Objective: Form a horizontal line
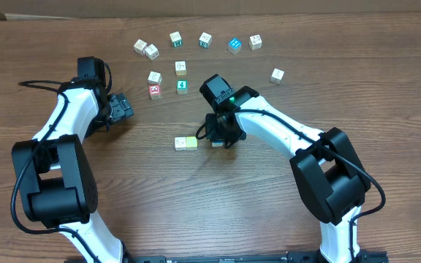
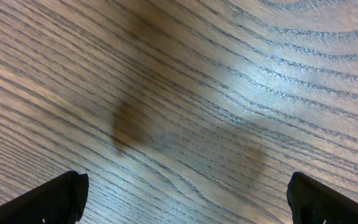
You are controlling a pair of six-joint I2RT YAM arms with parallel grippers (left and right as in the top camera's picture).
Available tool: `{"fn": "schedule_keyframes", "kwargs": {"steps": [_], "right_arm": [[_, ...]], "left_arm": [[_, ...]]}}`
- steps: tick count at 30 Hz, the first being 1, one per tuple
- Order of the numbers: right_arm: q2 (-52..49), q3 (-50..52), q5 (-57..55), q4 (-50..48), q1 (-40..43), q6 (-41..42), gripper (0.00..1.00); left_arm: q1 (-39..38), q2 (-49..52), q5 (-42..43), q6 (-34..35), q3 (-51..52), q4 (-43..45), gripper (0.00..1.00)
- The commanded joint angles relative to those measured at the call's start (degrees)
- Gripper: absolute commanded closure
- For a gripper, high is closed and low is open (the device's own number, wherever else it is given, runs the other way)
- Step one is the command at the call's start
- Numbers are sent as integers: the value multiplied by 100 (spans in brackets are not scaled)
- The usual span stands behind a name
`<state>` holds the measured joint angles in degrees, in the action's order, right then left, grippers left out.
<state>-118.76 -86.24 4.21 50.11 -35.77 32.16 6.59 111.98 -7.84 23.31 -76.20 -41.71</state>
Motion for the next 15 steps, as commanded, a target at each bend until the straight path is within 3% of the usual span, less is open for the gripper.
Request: {"fn": "schedule_keyframes", "kwargs": {"steps": [1, 15], "right_arm": [[173, 4, 61, -57, -66, 109, 72], [173, 4, 155, -72, -149, 109, 72]], "left_arm": [[-17, 20, -72, -149, 9, 4, 0], [-17, 20, -70, -149, 9, 4, 0]]}}
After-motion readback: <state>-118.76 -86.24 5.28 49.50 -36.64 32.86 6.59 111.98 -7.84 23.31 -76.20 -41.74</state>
